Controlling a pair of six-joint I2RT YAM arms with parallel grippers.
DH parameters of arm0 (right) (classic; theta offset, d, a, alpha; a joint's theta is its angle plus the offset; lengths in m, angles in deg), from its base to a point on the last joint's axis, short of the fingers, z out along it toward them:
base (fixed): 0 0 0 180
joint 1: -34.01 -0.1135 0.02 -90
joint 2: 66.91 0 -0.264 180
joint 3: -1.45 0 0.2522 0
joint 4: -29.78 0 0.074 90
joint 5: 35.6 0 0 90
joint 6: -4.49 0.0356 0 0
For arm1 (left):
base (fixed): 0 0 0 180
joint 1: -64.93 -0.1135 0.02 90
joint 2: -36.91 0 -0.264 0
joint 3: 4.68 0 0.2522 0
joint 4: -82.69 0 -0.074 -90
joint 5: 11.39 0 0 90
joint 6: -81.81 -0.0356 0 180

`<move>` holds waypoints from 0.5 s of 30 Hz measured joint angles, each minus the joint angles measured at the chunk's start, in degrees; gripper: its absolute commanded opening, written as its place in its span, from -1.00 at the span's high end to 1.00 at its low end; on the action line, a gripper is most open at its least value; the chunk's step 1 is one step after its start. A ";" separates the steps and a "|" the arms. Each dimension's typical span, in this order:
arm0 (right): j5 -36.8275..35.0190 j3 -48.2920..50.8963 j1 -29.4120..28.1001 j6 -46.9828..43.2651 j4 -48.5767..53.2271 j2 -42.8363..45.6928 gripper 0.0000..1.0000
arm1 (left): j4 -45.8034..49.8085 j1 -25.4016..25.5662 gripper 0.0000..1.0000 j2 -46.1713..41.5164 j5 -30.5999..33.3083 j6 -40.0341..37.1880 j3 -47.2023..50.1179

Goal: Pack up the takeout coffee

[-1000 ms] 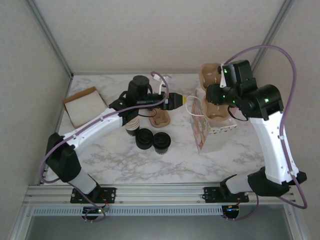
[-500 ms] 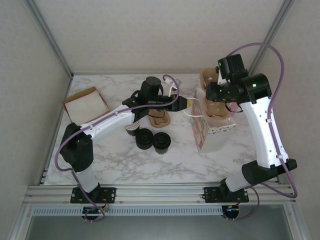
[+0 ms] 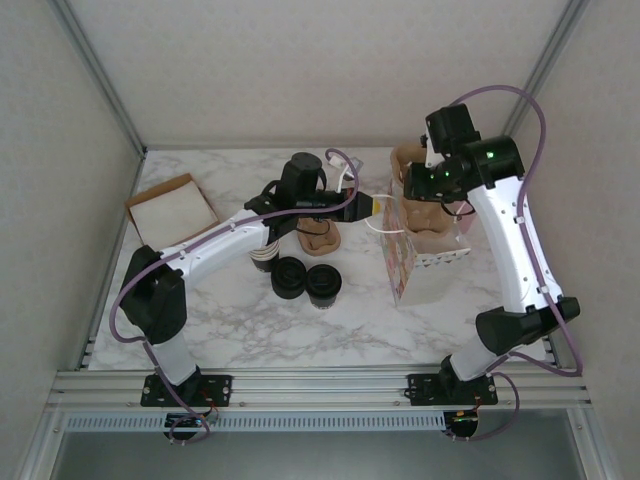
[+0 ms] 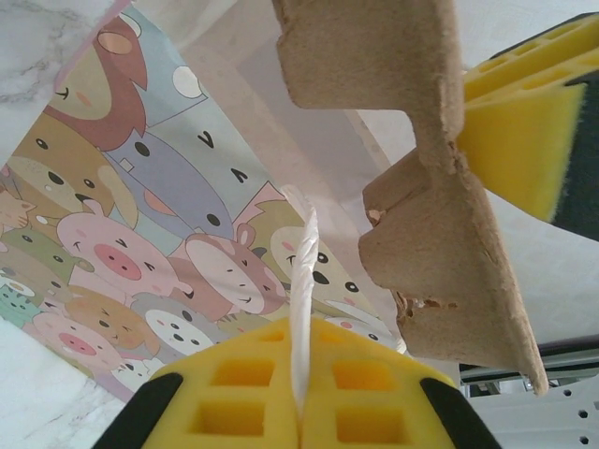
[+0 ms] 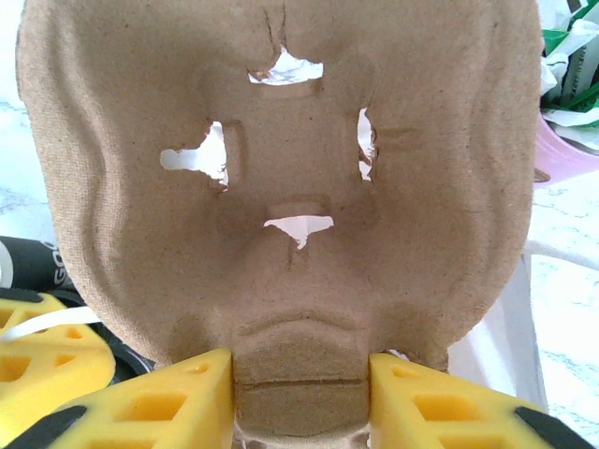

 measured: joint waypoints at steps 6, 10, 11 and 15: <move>1.57 2.34 2.43 -0.33 -0.15 -0.13 0.24 | 0.00 0.00 1.00 0.00 0.20 0.00 0.00; 2.03 3.96 3.93 -0.37 -0.26 -0.13 0.24 | 0.00 0.00 1.00 0.00 0.20 0.00 -0.02; 2.10 4.24 4.26 -0.37 -0.42 -0.15 0.24 | 0.00 0.00 1.00 0.00 0.20 0.00 -0.02; 2.05 5.42 5.31 -0.63 -0.83 -0.13 0.25 | 0.00 0.00 1.00 0.00 0.22 -0.02 -0.07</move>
